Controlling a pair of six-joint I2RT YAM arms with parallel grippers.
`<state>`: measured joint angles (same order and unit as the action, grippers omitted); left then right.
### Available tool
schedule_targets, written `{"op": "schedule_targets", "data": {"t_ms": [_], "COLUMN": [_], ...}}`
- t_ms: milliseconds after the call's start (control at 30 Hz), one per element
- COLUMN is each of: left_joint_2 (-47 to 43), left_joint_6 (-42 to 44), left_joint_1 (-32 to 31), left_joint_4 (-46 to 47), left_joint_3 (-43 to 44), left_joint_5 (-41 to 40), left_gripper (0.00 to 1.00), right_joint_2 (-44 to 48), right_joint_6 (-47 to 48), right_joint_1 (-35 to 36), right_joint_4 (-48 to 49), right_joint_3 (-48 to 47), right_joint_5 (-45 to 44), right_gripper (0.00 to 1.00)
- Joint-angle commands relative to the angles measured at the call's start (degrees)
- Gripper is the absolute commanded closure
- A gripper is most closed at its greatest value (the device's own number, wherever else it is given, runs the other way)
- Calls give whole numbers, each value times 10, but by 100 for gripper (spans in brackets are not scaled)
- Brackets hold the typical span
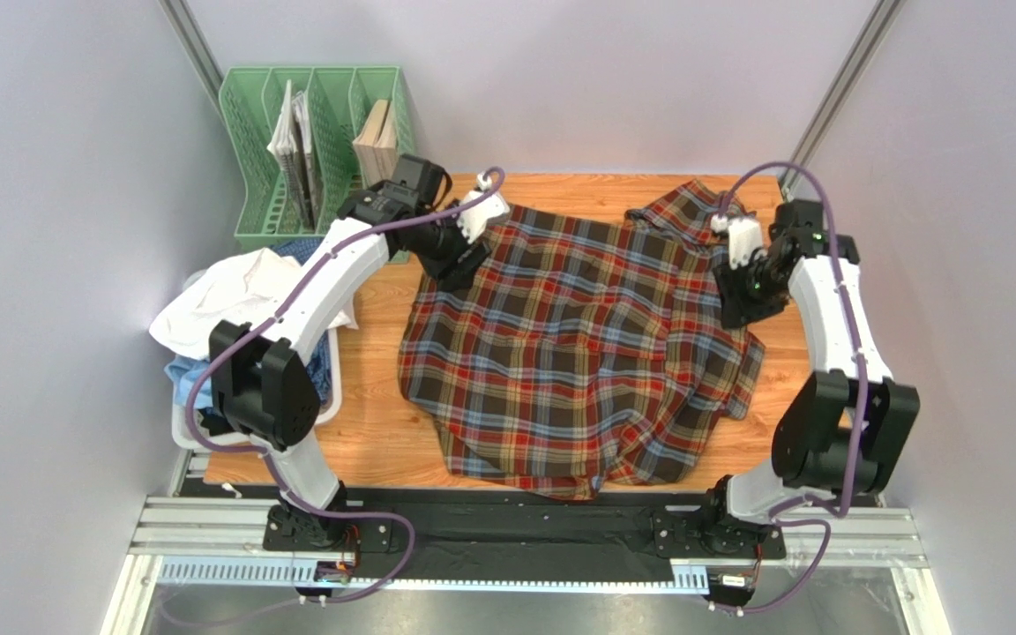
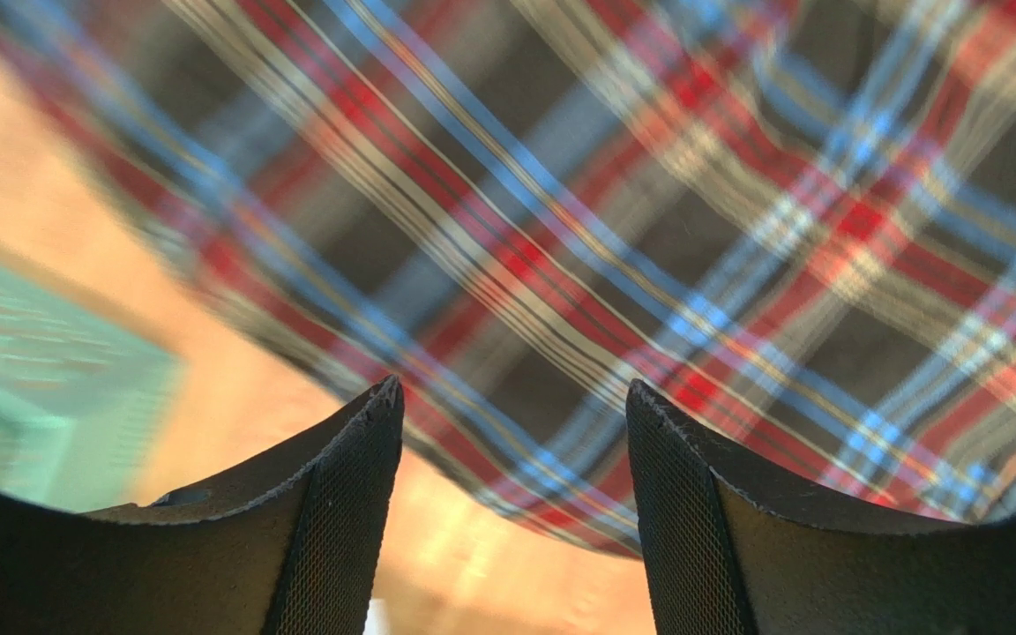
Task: Fold and stack the long sleeve shirts
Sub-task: Flatten the shirt out
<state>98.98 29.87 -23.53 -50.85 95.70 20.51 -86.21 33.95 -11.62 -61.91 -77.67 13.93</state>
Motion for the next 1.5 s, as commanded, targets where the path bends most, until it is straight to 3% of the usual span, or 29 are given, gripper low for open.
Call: {"op": "schedule_targets", "data": {"t_ms": [0, 267, 433, 567, 700, 833, 933, 1000, 1067, 1167, 1267, 1467], "left_joint_2": [29, 66, 123, 190, 249, 288, 206, 99, -6, -113, -163, -124], "left_joint_6": [-18, -30, -30, -34, -43, -50, -33, 6, 67, 159, 197, 244], "left_joint_1": [3, 2, 3, 9, 17, 30, 36, 20, -2, -63, -137, -278], "left_joint_4": [-36, -32, -35, -43, -73, -102, -79, -57, -52, -76, -72, -36], "left_joint_3": [-53, -101, -103, -70, 20, 108, 53, -41, -106, -210, -297, -337], "left_joint_5": [21, 9, -36, -69, -95, -80, 43, 134, 151, 149, 122, 30], "left_gripper": [32, 33, 33, 35, 39, 42, 36, 32, 31, 30, 32, 35], "right_joint_2": [-49, -155, -230, -316, -373, -370, -289, -234, -155, -80, -49, -66], "right_joint_6": [-6, 3, 34, 40, 45, 40, 46, 59, 84, 95, 89, 63], "right_joint_1": [-2, -1, -8, -17, -17, -21, -24, -25, -22, -13, 13, 41], "right_joint_4": [7, 124, 178, 176, 152, 101, 40, 22, 1, -36, -53, -51], "right_joint_3": [60, 128, 99, -17, -141, -238, -232, -163, -119, -49, 1, 31], "right_joint_5": [4, -106, -195, -232, -266, -254, -161, -105, -50, 14, 45, 80], "right_gripper": [63, 63, 63, 63, 61, 49, 36, 30, 29, 33, 37, 41]}}
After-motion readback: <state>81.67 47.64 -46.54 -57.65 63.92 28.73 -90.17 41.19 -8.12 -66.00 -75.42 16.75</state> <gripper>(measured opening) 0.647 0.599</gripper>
